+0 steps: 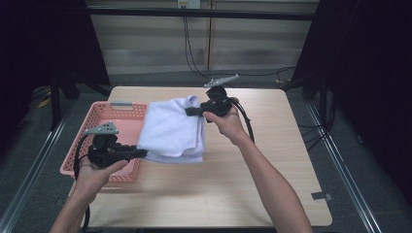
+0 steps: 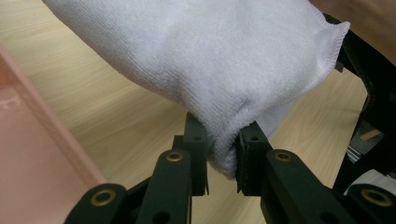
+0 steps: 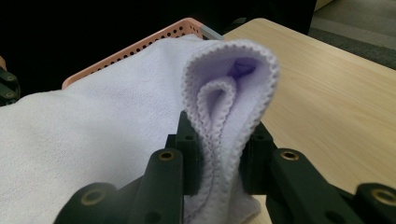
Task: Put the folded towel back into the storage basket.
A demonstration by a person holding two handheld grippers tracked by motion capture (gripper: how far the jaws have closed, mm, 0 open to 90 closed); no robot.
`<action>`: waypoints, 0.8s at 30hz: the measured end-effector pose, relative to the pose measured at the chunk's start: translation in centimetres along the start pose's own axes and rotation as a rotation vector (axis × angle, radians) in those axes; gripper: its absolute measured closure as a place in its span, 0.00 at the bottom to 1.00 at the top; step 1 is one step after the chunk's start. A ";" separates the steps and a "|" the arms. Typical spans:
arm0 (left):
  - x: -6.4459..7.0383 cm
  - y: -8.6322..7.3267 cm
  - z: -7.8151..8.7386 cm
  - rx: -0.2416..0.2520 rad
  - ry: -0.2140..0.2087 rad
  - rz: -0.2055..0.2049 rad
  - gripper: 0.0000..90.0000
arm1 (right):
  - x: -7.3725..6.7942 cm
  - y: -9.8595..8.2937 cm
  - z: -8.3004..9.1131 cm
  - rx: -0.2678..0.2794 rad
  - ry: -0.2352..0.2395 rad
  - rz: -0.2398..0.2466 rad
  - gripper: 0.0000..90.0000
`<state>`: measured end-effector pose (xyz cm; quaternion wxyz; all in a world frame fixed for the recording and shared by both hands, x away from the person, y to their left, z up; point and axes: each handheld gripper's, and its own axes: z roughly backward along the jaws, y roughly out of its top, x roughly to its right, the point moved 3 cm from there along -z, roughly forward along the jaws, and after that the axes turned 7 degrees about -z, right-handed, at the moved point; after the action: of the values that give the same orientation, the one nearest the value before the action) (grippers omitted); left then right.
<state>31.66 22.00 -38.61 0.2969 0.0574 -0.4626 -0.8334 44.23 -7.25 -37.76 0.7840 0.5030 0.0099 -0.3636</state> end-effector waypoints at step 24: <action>-4.9 -2.3 8.5 0.045 0.137 0.082 0.87 | -5.2 5.7 -8.3 -0.008 0.076 0.019 0.82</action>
<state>31.45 31.88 -36.53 0.3602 0.1018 -0.4616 -0.8042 46.64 3.60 -35.41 0.7885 0.5134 0.0366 -0.3367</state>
